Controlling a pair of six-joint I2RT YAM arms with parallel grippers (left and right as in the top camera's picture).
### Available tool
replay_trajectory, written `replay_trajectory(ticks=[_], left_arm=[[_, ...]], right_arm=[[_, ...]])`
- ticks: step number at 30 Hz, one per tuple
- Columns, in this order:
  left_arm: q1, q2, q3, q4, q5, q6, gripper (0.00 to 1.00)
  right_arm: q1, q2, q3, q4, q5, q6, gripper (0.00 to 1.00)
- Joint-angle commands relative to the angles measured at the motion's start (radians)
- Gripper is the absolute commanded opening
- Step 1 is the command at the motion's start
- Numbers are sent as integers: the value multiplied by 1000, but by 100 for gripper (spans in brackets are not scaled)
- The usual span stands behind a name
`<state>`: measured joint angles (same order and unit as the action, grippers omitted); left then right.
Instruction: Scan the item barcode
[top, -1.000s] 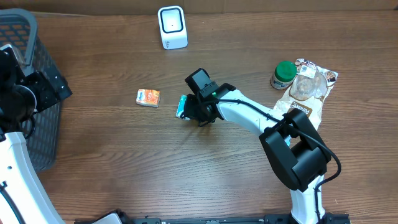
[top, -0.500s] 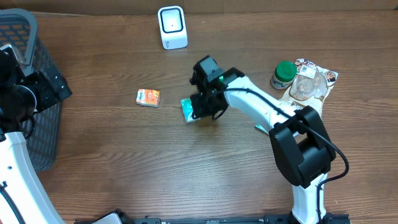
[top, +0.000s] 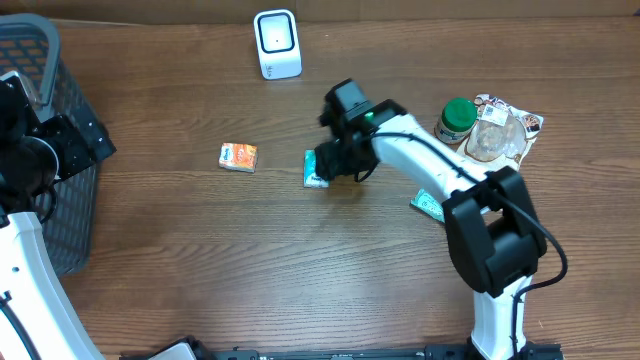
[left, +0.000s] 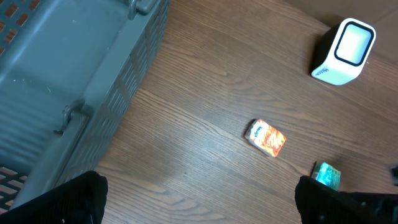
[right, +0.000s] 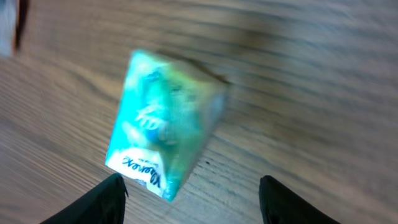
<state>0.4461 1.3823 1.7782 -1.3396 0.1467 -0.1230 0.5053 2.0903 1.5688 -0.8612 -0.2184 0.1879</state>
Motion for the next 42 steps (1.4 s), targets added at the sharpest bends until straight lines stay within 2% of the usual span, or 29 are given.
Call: replay_trajectory(ticks=[1,6,9,13,28,32,36,42], left_arm=[[4,3,8,1,10,-5,100],[4,3,8,1,10,-5,100],[4,3,8,1,10,-5,100],[4,3,8,1,10,-5,100],[4,3,8,1,10,-5,100],[4,3,8,1,10,-5,100],[4,3,8,1,10,-5,100],[4,3,8,1,10,-5,100]], right_arm=[[-35,-1,-1,-5,-181,309,64],[-8,-1,-17,-5,-180,479,56],[13,-1,-20,-10,-88,577,48],[35,-1,-39,0,-10,651,41],[53,-1,-158,181,9,651,31],[53,-1,-182,207,10,650,23],[53,-1,-190,208,14,648,4],[38,-4,-174,195,-43,501,4]])
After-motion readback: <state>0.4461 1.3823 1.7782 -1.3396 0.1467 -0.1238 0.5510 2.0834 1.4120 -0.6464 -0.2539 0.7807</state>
